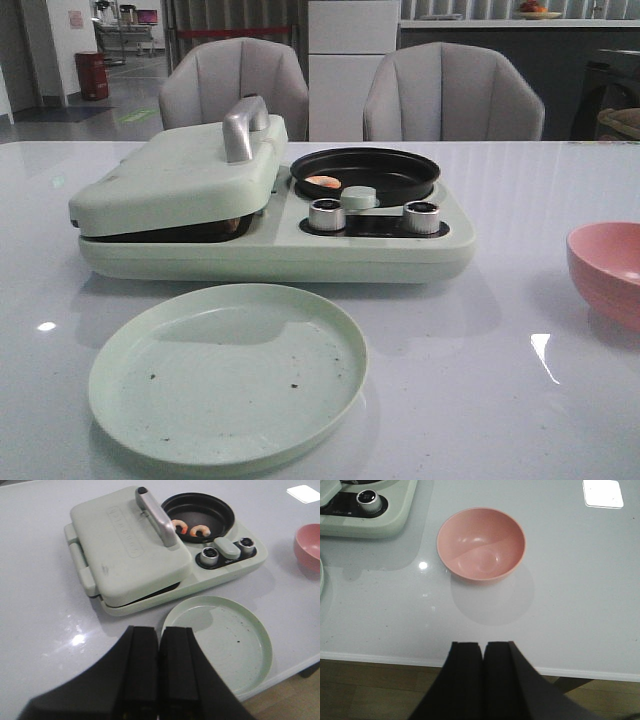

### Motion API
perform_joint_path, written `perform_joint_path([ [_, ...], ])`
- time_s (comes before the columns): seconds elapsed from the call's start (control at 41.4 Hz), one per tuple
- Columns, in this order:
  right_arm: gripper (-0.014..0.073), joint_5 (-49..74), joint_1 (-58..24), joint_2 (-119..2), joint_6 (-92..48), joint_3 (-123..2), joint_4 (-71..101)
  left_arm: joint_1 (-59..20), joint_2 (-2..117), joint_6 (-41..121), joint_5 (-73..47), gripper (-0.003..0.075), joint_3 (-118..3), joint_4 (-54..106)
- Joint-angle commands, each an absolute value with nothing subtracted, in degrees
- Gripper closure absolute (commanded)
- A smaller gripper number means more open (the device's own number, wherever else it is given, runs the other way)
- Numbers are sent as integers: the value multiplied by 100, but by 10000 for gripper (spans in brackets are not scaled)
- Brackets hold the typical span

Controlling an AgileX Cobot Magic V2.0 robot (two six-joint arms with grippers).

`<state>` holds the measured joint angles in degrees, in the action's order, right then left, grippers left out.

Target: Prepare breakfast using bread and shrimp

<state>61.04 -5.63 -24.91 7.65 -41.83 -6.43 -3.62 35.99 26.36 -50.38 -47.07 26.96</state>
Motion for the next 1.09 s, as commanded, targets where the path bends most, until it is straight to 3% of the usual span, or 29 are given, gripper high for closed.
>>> perform_joint_path([
  [0.0,547,5693,-576,-2527,705,-4328,-723,-371,3602,2137,-4497,619,-4857,2384],
  [0.629,547,5581,-576,-2527,705,-4328,-723,-371,3602,2136,-4470,619,-4857,2350],
  [0.846,547,5588,-576,-2527,705,-4328,-723,-367,3092,2136,-3753,619,-4552,1998],
  [1.064,547,5588,-576,-2527,705,-4328,-723,-345,2108,2136,-2440,619,-3096,1745],
])
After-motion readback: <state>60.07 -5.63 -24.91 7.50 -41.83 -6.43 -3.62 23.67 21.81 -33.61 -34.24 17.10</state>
